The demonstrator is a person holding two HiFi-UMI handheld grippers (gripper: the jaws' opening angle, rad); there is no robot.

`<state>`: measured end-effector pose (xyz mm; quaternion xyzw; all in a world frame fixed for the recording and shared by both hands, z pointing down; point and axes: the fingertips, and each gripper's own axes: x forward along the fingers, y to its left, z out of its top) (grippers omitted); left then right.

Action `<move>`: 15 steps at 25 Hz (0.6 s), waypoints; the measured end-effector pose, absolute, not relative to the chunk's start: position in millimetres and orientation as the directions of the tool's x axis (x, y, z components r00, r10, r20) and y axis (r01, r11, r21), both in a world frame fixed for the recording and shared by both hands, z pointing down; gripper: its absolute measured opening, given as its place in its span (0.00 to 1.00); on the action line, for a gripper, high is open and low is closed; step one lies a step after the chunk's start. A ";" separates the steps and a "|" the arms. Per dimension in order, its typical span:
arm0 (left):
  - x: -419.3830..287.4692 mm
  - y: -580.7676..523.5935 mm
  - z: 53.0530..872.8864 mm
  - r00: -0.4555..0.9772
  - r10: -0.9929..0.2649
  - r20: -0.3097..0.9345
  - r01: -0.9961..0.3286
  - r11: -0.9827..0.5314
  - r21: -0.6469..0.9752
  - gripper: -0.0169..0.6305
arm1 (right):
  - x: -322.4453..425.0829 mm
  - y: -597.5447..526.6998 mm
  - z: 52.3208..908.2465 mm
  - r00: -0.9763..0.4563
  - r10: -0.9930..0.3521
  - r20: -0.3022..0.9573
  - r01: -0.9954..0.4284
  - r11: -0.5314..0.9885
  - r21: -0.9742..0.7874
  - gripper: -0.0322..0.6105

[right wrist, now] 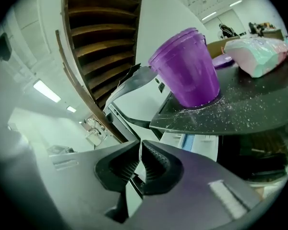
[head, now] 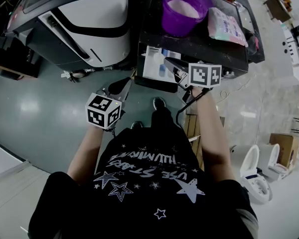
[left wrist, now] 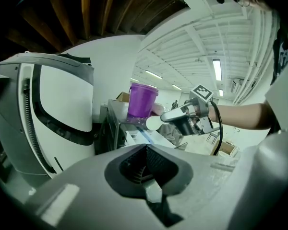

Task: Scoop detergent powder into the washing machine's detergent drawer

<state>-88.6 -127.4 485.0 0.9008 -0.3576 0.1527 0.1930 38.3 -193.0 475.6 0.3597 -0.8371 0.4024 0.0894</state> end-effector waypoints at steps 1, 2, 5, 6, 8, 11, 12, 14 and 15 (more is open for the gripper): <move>-90.2 -126.9 485.3 0.697 -0.587 0.413 -0.704 -0.668 0.240 0.03 | 36.2 -193.5 477.7 -0.715 -0.531 0.454 -0.690 0.430 -0.583 0.11; -91.5 -126.5 485.6 0.696 -0.588 0.412 -0.705 -0.667 0.240 0.03 | 34.3 -194.0 480.3 -0.704 -0.531 0.471 -0.705 0.443 -0.555 0.11; -94.6 -125.5 486.3 0.693 -0.592 0.410 -0.709 -0.662 0.242 0.03 | 29.5 -194.4 488.9 -0.673 -0.528 0.518 -0.740 0.476 -0.475 0.11; -95.6 -125.7 486.3 0.692 -0.595 0.409 -0.711 -0.660 0.243 0.03 | 27.5 -194.4 490.8 -0.666 -0.528 0.527 -0.746 0.489 -0.453 0.11; -97.6 -126.0 486.2 0.690 -0.599 0.406 -0.714 -0.657 0.243 0.03 | 24.7 -194.9 494.3 -0.645 -0.535 0.546 -0.762 0.507 -0.403 0.11; -100.3 -125.2 486.5 0.689 -0.601 0.405 -0.715 -0.655 0.245 0.03 | 21.0 -195.2 500.3 -0.592 -0.552 0.588 -0.793 0.527 -0.304 0.11; -101.2 -124.5 487.0 0.689 -0.601 0.405 -0.716 -0.654 0.245 0.03 | 19.3 -195.0 502.8 -0.574 -0.554 0.602 -0.800 0.536 -0.270 0.11; -102.9 -122.9 488.1 0.688 -0.602 0.406 -0.717 -0.652 0.248 0.03 | 16.3 -194.3 507.7 -0.549 -0.556 0.624 -0.806 0.549 -0.220 0.11; -103.8 -122.2 488.6 0.687 -0.602 0.406 -0.717 -0.650 0.250 0.03 | 15.1 -194.2 509.7 -0.540 -0.557 0.631 -0.808 0.554 -0.203 0.11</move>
